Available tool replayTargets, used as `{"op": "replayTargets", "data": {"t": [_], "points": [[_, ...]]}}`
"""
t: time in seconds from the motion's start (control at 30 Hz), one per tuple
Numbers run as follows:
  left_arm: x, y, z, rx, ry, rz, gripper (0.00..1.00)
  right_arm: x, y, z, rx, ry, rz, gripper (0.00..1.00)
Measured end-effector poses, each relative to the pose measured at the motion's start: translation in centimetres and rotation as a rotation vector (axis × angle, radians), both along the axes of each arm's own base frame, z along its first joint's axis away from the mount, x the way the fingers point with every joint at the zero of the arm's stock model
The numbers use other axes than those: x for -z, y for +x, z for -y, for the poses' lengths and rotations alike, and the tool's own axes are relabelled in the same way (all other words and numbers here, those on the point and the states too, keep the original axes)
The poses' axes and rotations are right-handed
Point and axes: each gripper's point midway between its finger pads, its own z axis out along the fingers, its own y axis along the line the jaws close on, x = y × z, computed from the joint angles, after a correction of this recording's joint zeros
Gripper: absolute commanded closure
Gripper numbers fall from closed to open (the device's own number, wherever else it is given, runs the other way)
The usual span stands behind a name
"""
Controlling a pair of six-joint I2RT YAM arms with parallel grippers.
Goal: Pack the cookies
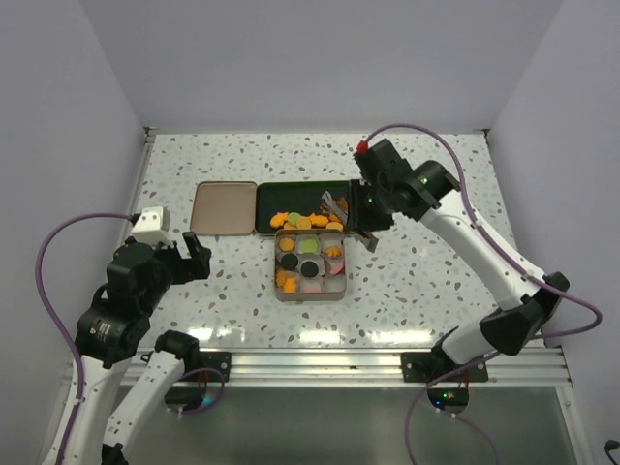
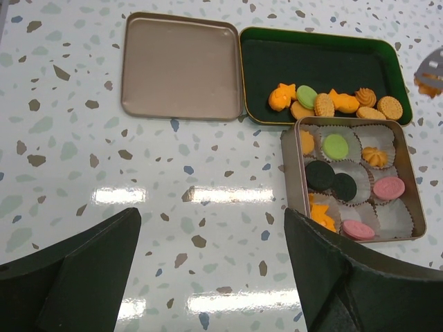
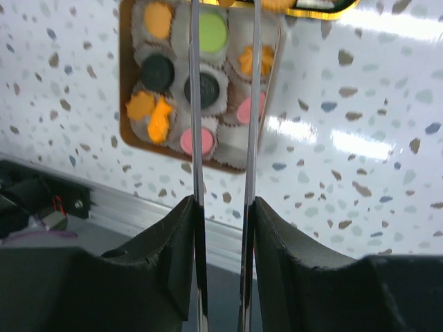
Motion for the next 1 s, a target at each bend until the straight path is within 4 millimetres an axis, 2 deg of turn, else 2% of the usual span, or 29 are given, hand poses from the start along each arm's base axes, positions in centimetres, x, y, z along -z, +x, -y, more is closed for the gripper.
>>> {"op": "replayTargets", "data": {"t": [0.2,0.3,0.47,0.6,0.87,0.97,1.0], "points": [[0.1,0.0,0.1,0.004,0.000,-0.005,0.10,4.4,-5.7,2.1,-0.027,-0.034,-0.135,0.74],[0.1,0.0,0.1,0.005,-0.001,-0.005,0.10,5.3,-8.2,2.2,-0.057,-0.028,-0.163,0.74],[0.1,0.0,0.1,0.007,-0.002,-0.005,0.10,5.6,-11.2,1.8,-0.108,-0.014,-0.172,0.74],[0.1,0.0,0.1,0.007,-0.002,-0.005,0.10,6.3,-12.6,1.3,-0.127,-0.015,-0.193,0.74],[0.1,0.0,0.1,0.006,-0.002,-0.005,0.10,7.8,-13.6,2.0,-0.114,-0.038,-0.228,0.74],[0.1,0.0,0.1,0.006,-0.002,-0.005,0.10,8.1,-13.8,2.2,-0.114,-0.043,-0.234,0.70],[0.1,0.0,0.1,0.006,-0.002,-0.005,0.10,8.2,-13.9,2.3,-0.115,-0.044,-0.235,0.66]]}}
